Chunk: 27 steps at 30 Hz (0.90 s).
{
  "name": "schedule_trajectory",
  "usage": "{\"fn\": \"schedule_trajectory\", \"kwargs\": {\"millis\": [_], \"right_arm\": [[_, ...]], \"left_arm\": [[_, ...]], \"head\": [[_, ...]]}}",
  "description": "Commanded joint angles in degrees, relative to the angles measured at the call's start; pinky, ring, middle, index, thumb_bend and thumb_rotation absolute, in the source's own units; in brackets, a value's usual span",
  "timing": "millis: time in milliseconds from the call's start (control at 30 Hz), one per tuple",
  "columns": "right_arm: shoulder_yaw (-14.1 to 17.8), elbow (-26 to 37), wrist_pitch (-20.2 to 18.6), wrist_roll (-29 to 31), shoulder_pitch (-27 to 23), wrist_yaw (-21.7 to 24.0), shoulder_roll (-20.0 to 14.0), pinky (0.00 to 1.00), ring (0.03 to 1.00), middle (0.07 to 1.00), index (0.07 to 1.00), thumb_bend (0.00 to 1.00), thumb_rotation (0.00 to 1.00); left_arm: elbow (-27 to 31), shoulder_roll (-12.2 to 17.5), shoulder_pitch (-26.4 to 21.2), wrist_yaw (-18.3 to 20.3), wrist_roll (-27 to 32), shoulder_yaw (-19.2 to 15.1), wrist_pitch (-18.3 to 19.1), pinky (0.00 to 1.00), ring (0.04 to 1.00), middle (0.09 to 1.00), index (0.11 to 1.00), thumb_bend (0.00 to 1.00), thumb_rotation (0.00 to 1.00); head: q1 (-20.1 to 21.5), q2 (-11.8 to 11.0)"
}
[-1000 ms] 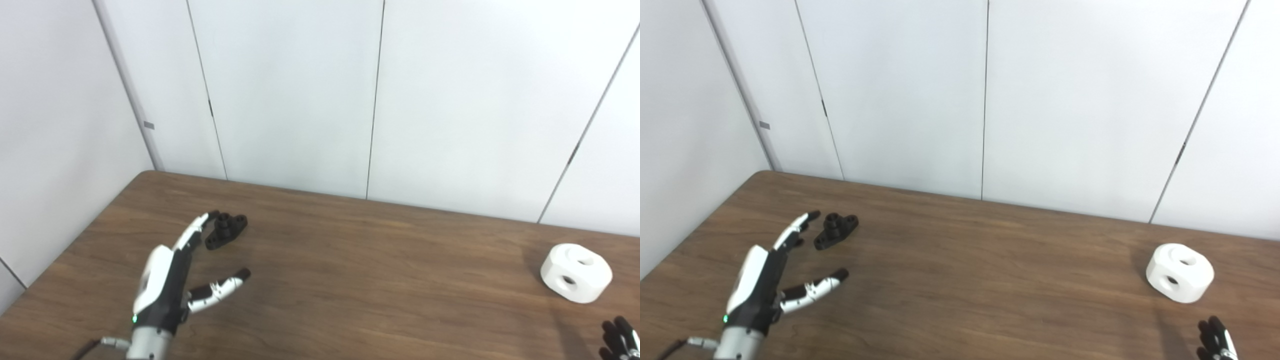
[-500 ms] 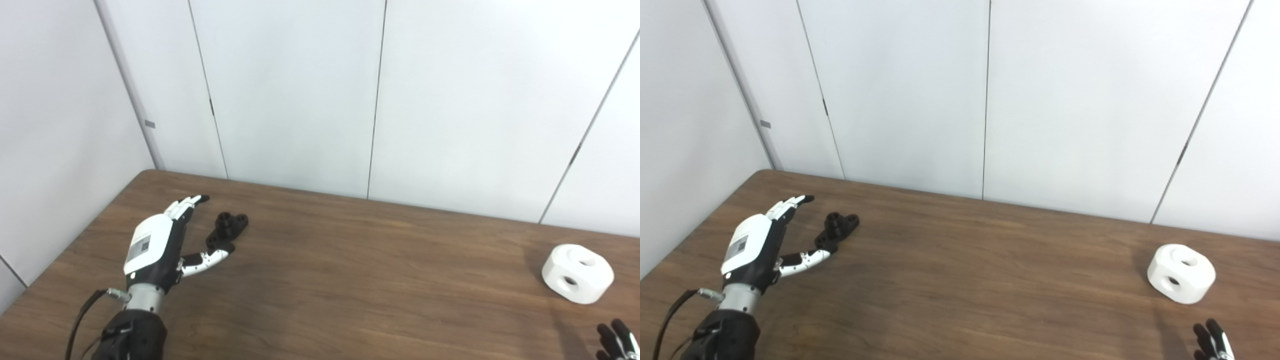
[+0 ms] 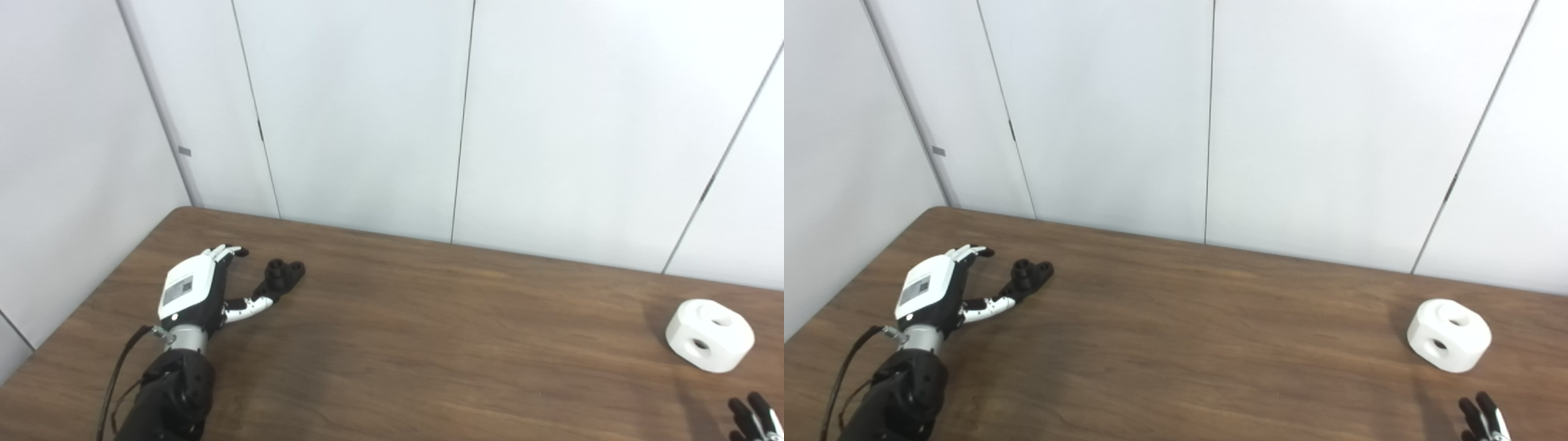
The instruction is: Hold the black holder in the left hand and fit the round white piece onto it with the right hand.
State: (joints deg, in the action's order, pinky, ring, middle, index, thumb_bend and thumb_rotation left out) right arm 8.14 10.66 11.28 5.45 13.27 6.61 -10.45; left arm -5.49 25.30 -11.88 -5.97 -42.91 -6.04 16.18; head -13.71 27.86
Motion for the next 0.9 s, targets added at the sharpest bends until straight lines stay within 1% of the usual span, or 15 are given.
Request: {"fn": "schedule_trajectory", "kwargs": {"millis": [0,167,300,367,500,533,600,633,767,867], "right_arm": [[-0.7,-0.8,0.4,0.9,1.9,-0.2,1.3,1.00,1.000,0.961,1.000,0.54,1.00],[-0.7,-0.4,0.3,1.0,2.2,-0.2,1.3,1.00,1.000,0.965,1.000,0.54,1.00],[-0.7,0.3,-0.4,0.6,2.4,-0.5,1.4,1.00,1.000,0.962,1.000,0.55,1.00],[-0.8,0.4,-0.3,0.4,2.5,-0.5,1.4,1.00,0.999,0.962,1.000,0.55,1.00],[-0.8,0.6,-0.3,0.1,2.6,-0.5,1.6,1.00,0.997,0.961,1.000,0.54,1.00],[-0.8,0.7,-0.6,0.1,2.7,-0.5,1.6,1.00,0.999,0.961,1.000,0.55,1.00],[-0.8,0.8,-0.5,0.2,2.7,-0.5,1.6,1.00,0.999,0.963,1.000,0.55,1.00],[-0.8,0.7,-0.3,0.1,2.7,-0.5,1.7,1.00,0.998,0.962,1.000,0.53,1.00],[-0.8,0.7,-0.3,-0.1,2.8,-0.5,1.7,1.00,0.995,0.960,1.000,0.54,1.00],[-0.9,0.7,0.2,-0.1,2.8,-0.4,1.7,1.00,0.999,0.959,1.000,0.53,1.00]], "left_arm": [[0.0,1.4,-2.9,-1.1,-0.4,0.5,0.8,0.93,0.941,0.908,0.805,0.82,0.40],[-3.0,2.6,-4.9,1.8,-0.6,3.4,4.1,0.91,0.941,0.900,0.788,0.84,0.44],[-4.5,3.1,-6.2,3.7,0.5,4.6,5.9,0.89,0.948,0.912,0.781,0.86,0.49],[-5.1,3.2,-6.8,4.7,1.9,4.7,6.1,0.89,0.955,0.917,0.784,0.86,0.50],[-5.9,3.5,-7.6,5.6,3.9,5.1,5.8,0.90,0.959,0.914,0.766,0.85,0.48],[-6.0,3.5,-7.8,5.8,4.2,5.3,5.8,0.90,0.957,0.913,0.766,0.85,0.49],[-6.3,3.5,-8.1,6.0,4.6,5.6,5.9,0.90,0.955,0.910,0.762,0.86,0.51],[-6.5,3.4,-8.3,5.8,4.7,5.7,5.9,0.90,0.953,0.908,0.757,0.86,0.51],[-7.3,3.1,-8.8,5.0,5.1,6.0,6.1,0.89,0.946,0.899,0.732,0.84,0.49],[-8.0,2.8,-8.9,3.7,5.4,6.0,5.8,0.87,0.936,0.888,0.711,0.84,0.47]], "head": [[0.1,0.1],[0.2,0.3],[0.3,0.4],[0.3,0.5],[0.4,0.6],[0.4,0.7],[0.5,0.7],[0.5,0.7],[0.5,0.7],[0.5,0.9]]}}
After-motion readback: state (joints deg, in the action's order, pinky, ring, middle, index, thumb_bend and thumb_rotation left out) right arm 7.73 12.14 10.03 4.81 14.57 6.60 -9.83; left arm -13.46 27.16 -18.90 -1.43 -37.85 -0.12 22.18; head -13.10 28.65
